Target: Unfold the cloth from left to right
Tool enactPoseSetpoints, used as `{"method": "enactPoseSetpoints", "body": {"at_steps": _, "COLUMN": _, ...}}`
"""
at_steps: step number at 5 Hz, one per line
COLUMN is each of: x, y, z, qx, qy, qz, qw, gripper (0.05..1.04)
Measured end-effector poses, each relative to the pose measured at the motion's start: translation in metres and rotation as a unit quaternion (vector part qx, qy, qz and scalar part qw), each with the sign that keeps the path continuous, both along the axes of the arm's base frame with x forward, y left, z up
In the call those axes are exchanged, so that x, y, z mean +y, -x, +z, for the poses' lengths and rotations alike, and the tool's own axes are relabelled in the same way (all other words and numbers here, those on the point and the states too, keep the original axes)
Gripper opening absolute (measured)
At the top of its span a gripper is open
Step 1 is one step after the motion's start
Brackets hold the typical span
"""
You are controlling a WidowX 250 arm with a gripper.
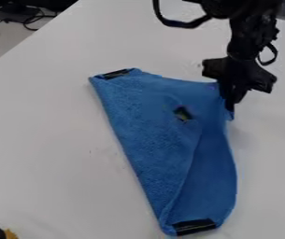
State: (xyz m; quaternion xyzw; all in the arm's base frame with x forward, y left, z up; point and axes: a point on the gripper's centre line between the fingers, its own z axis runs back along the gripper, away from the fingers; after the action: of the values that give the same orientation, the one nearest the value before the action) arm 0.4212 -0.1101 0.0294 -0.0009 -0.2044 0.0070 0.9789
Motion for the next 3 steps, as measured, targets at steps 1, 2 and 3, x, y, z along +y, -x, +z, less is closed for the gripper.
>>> {"method": "enactPoseSetpoints", "body": {"at_steps": 1, "x": -0.005, "y": -0.014, "z": -0.012, "qx": -0.004, "qy": 0.042, "qz": -0.001, "qw": 0.9991, "gripper": 0.559}}
{"method": "enactPoseSetpoints", "body": {"at_steps": 2, "x": -0.01, "y": -0.023, "z": -0.012, "qx": -0.009, "qy": 0.059, "qz": -0.001, "qw": 0.9982, "gripper": 0.858}}
{"method": "enactPoseSetpoints", "body": {"at_steps": 3, "x": -0.013, "y": -0.028, "z": -0.011, "qx": -0.001, "qy": 0.059, "qz": 0.014, "qw": 0.9982, "gripper": 1.012}}
